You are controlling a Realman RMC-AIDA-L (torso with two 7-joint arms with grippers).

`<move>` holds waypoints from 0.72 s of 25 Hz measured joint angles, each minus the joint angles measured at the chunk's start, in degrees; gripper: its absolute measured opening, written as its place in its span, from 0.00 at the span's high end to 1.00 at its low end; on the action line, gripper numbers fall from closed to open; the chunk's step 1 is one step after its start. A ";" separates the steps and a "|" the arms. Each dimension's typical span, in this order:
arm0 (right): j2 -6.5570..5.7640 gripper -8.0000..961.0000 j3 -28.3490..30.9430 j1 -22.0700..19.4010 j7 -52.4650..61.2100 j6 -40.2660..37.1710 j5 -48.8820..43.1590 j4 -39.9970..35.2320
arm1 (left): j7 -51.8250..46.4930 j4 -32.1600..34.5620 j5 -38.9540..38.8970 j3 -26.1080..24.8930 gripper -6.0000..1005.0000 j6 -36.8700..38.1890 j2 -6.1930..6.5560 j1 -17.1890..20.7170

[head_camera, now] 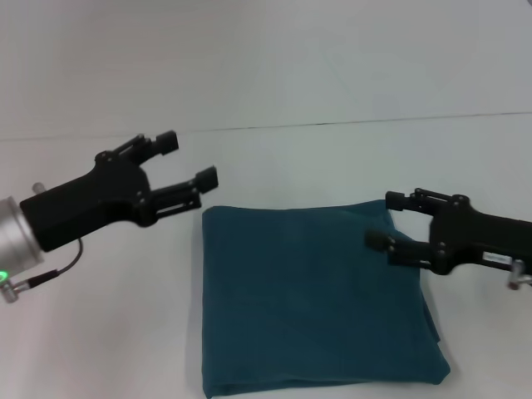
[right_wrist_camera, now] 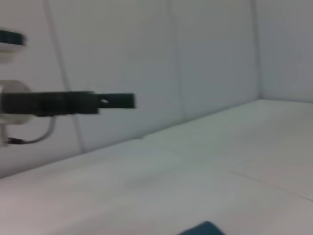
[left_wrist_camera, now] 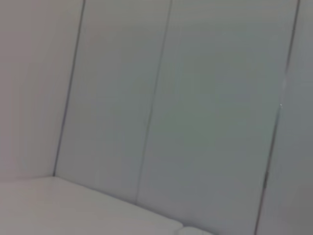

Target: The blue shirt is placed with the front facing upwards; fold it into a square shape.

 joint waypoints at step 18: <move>2.95 0.01 -2.45 1.51 10.55 -14.17 -15.91 -21.19 | -6.20 -2.64 16.29 -0.31 0.05 10.95 4.83 -3.05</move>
